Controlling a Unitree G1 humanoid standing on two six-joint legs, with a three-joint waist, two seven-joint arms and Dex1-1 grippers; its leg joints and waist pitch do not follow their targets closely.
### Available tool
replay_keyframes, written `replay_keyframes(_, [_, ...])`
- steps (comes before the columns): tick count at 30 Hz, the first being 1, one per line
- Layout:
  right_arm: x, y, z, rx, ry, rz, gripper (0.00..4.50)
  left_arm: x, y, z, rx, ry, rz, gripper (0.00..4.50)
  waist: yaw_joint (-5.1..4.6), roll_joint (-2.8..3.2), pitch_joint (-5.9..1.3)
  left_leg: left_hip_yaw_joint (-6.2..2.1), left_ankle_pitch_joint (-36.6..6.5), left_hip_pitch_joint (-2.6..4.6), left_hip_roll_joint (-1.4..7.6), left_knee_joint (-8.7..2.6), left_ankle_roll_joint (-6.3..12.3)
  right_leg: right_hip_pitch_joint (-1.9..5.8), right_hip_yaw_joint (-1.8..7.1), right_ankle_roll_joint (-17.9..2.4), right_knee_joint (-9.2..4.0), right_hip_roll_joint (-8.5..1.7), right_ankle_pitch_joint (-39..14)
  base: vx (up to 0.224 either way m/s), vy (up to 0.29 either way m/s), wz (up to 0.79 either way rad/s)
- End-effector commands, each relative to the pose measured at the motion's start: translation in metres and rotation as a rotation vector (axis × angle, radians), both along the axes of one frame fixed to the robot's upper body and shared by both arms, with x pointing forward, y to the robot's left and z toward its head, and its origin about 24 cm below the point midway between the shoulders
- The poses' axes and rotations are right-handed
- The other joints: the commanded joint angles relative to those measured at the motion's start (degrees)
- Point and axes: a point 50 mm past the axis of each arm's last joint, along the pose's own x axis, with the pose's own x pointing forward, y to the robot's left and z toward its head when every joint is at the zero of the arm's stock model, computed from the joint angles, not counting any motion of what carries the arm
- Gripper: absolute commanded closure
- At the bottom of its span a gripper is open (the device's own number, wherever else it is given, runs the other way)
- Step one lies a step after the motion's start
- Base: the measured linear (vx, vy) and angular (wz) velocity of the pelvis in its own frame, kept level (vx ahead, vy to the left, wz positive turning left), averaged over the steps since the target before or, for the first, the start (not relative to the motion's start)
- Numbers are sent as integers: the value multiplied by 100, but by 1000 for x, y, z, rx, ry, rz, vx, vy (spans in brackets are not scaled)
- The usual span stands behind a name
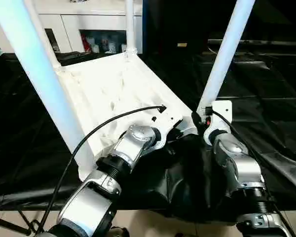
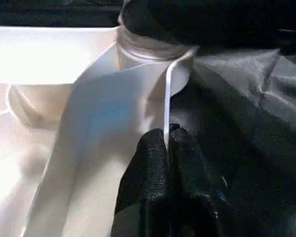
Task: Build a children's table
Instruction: Rotate leg to tighten
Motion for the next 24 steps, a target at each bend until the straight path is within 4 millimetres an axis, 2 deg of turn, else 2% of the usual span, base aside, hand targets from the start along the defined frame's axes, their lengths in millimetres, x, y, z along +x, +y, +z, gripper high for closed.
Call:
replay_keyframes(1, [-8, 18, 1, 20, 32, 201, 147, 1, -2, 15, -76, -54, -57, 450, 10, -79, -348, -310, -2258, 183, 456, -538, -75, 173, 244, -746, -441, -440, -2227, 0, 0, 0])
replay_keyframes(3, [-10, 14, 5, 14, 28, 244, 137, 0, 0, 15, -81, -50, -75, 450, 13, -78, -354, -280, -2009, 181, 456, -509, 56, 178, 254, -900, -427, -447, -2001, 0, 0, 0])
replay_keyframes(5, [-14, 7, 11, -2, 23, 291, 105, -1, 5, 15, -72, -55, -105, 450, 24, -86, -362, -260, -1885, 192, 456, -489, 136, 166, 262, -980, -419, -451, -1902, 0, 0, 0])
replay_keyframes(7, [-19, -1, 16, -26, 22, 357, 95, -2, 10, 15, -64, -57, -135, 450, 44, -81, -367, -261, -1700, 168, 460, -472, 249, 201, 252, -1034, -404, -444, -1889, 0, 0, 0])
replay_keyframes(8, [-21, -3, 18, -38, 20, 386, 91, -3, 13, 15, -60, -59, -149, 450, 57, -80, -388, -252, -1552, 163, 462, -457, 310, 208, 251, -1080, -378, -446, -1703, 0, 0, 0])
replay_keyframes(11, [-33, -18, 24, -88, 35, 485, 67, -11, 23, 16, -47, -53, -280, 450, 76, -74, -392, -239, -1333, 158, 481, -443, 424, 213, 250, -1207, -336, -432, -1355, 0, 0, 0])
replay_keyframes(12, [-37, -23, 26, -106, 48, 518, 59, -16, 28, 16, -38, -45, -344, 450, 90, -42, -394, -240, -1250, 162, 493, -435, 485, 217, 247, -1288, -313, -430, -1221, 0, 0, 0])
replay_keyframes(15, [-45, -34, 29, -148, 76, 580, 37, -27, 45, 14, 11, -7, -474, 450, 103, -28, -390, -231, -1210, 180, 520, -446, 465, 204, 251, -1388, -272, -410, -1057, 0, 0, 0])
replay_keyframes(16, [-49, -37, 29, -156, 92, 612, 28, -31, 53, 14, 22, 12, -509, 450, 153, -7, -393, -211, -1227, 229, 531, -438, 410, 180, 257, -1455, -252, -397, -964, 0, 0, 0])
replay_keyframes(19, [-53, -39, 29, -166, 114, 648, 28, -36, 63, 16, 26, 41, -552, 450, 208, 10, -388, -207, -1265, 244, 550, -456, 334, 174, 255, -1480, -214, -383, -857, 0, 0, 0])
replay_keyframes(24, [-57, -35, 25, -160, 140, 708, 28, -39, 72, 19, 33, 46, -563, 450, 201, -27, -376, -192, -1573, 241, 520, -468, 116, 178, 271, -1432, -236, -418, -1177, 0, 0, 0])
